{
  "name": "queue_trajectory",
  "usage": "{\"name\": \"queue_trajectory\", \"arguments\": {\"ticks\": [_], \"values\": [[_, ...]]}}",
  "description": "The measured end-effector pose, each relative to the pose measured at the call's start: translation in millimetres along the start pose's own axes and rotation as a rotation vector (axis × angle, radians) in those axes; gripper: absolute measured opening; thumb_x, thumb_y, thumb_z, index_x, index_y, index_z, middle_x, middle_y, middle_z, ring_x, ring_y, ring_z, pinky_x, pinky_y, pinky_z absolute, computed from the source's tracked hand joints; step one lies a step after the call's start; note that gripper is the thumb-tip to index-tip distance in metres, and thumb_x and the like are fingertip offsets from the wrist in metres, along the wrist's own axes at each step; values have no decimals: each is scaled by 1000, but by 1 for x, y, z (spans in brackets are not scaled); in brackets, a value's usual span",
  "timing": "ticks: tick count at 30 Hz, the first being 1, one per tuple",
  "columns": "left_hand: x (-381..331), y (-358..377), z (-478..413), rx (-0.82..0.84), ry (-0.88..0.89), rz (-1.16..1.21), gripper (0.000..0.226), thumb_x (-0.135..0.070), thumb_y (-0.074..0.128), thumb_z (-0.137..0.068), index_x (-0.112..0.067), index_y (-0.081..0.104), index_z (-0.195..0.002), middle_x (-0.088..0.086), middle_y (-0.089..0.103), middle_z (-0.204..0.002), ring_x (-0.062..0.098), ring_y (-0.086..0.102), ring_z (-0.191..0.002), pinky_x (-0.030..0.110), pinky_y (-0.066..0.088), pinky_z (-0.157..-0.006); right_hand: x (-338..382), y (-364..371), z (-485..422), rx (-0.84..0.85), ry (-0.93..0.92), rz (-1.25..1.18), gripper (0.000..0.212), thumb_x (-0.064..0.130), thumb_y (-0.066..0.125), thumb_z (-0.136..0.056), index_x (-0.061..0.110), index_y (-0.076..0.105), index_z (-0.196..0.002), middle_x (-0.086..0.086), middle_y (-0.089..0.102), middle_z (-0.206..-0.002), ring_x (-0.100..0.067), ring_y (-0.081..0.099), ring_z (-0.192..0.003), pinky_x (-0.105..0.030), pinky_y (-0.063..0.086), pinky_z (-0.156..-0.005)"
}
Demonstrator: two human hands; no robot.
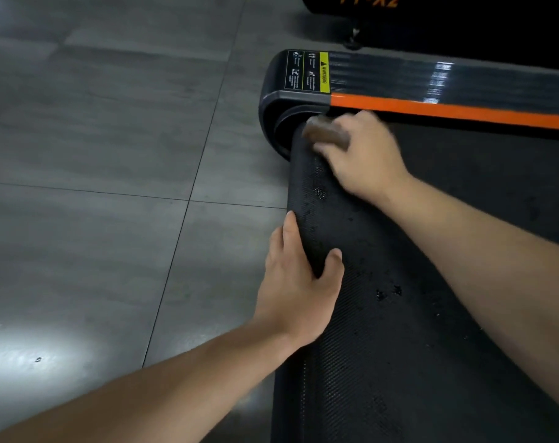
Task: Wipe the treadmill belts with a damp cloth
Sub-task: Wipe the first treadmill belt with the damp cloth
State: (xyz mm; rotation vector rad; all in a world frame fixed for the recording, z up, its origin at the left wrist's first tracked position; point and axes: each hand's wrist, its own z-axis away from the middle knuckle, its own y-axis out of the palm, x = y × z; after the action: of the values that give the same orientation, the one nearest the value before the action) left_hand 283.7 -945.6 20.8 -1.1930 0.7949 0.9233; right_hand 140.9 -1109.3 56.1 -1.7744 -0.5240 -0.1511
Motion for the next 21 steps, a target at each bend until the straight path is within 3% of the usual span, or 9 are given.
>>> {"name": "queue_trajectory", "arguments": {"ticks": [3, 4, 5, 8, 10, 14, 16, 17, 21], "values": [[-2, -2, 1, 19, -3, 25, 79, -58, 51, -93, -37, 15, -161, -13, 32, -156, 8, 36, -145, 42, 41, -116, 15, -12, 42, 253, -283, -96, 27, 38, 72, -90, 21, 70, -110, 1, 58, -100, -18, 58, -93, -34, 45, -80], [-3, -3, 1, 17, -3, 29, 79, -57, 51, -93, -37, 16, -161, -13, 33, -155, 7, 37, -143, 41, 43, -114, 10, -16, 37, 261, -324, -52, 26, 37, 72, -89, 21, 70, -110, 0, 58, -100, -19, 58, -94, -36, 46, -80], [-3, -3, 0, 15, -3, 29, 78, -57, 51, -93, -36, 17, -160, -14, 34, -154, 7, 39, -141, 41, 43, -114, 4, -16, 24, 210, -313, 4, 25, 36, 72, -89, 20, 70, -108, -1, 58, -100, -22, 57, -96, -37, 46, -81], [-1, -3, 1, 13, -9, 27, 80, -58, 51, -93, -36, 15, -161, -15, 33, -154, 7, 38, -142, 39, 42, -114, -11, -5, -21, -17, -7, 47, 25, 42, 67, -92, 21, 67, -105, -2, 56, -102, -26, 57, -100, -33, 40, -80], [0, -2, 0, 21, -14, 45, 80, -57, 52, -94, -37, 14, -162, -16, 31, -156, 6, 36, -144, 38, 40, -116, -7, 0, -12, -51, 20, 42, 29, 45, 66, -92, 19, 67, -106, 0, 53, -100, -22, 55, -96, -31, 37, -79], [1, -4, 1, 41, -15, 103, 77, -49, 53, -97, -40, 13, -162, -16, 29, -158, 3, 31, -147, 35, 32, -121, 12, -18, 64, 230, -297, -64, 30, 44, 67, -88, 21, 69, -108, 3, 57, -98, -18, 57, -93, -34, 44, -78], [2, -5, 6, 55, -15, 124, 76, -49, 53, -97, -43, 13, -162, -18, 28, -160, 2, 28, -148, 39, 30, -124, 1, -24, 65, 235, -366, 23, 29, 40, 65, -87, 20, 69, -107, 1, 58, -98, -21, 57, -95, -38, 47, -78], [3, -5, 8, 57, -18, 131, 76, -50, 53, -98, -43, 13, -162, -19, 28, -161, 1, 27, -149, 39, 30, -124, -6, -21, 49, 168, -341, 65, 27, 40, 64, -86, 19, 68, -103, -1, 58, -97, -25, 57, -95, -39, 46, -78], [8, -5, 15, 63, -36, 170, 74, -49, 53, -99, -43, 15, -162, -24, 30, -160, -5, 28, -146, 36, 31, -123, -21, -8, -6, -80, 52, 103, 29, 47, 63, -92, 19, 65, -96, -4, 57, -98, -27, 57, -96, -32, 38, -75]]}}
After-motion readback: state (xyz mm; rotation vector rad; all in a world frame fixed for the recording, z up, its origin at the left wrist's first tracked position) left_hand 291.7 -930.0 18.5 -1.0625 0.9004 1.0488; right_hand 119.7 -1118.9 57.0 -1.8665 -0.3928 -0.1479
